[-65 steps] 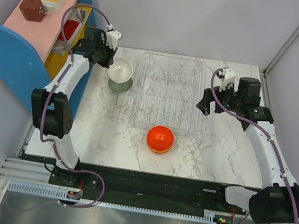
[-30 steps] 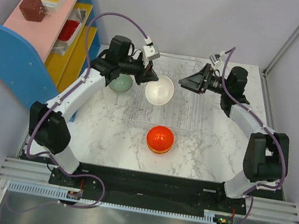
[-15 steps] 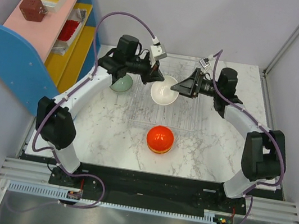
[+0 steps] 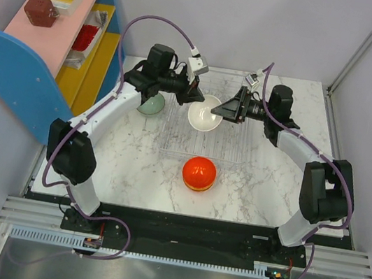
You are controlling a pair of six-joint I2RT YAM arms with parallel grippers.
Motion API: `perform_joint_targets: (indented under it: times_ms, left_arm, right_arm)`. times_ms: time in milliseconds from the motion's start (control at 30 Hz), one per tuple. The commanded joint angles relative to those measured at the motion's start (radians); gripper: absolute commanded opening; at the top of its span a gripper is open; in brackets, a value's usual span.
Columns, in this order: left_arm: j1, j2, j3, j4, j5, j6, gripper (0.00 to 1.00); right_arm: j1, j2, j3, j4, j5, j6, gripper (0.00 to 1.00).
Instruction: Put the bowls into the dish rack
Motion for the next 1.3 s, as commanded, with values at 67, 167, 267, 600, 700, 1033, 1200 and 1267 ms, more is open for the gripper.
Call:
perform_joint_targets:
  times_ms: [67,167,267,600,700,1033,1200,1267]
  left_arm:
    - [-0.008,0.001,0.055,0.026,0.000,-0.015,0.02]
    - [-0.009,0.003,0.055,0.031,-0.010,-0.015,0.02]
    - [-0.011,0.000,0.055,0.031,-0.012,-0.015,0.02]
    - [-0.011,0.000,0.056,0.037,-0.020,-0.021,0.02]
    - [-0.012,-0.003,0.058,0.037,-0.024,-0.021,0.02]
    - [-0.012,-0.011,0.062,0.039,-0.034,-0.024,0.02]
    - [-0.012,-0.020,0.043,0.043,-0.038,-0.015,0.02]
    - [-0.012,-0.023,0.036,0.051,-0.038,-0.017,0.02]
  right_arm:
    - [0.009,0.004,-0.003,0.077,-0.036,0.025,0.79]
    - [0.010,0.004,-0.012,0.100,-0.039,0.039,0.71]
    - [0.010,0.005,-0.025,0.143,-0.043,0.071,0.60]
    - [0.010,0.057,-0.037,0.286,-0.080,0.209,0.30]
    - [0.012,0.068,-0.034,0.284,-0.089,0.211,0.67]
    - [0.012,0.091,-0.028,0.284,-0.095,0.222,0.92]
    - [0.010,0.093,-0.046,0.379,-0.120,0.294,0.87]
    - [0.009,0.090,-0.052,0.432,-0.135,0.302,0.86]
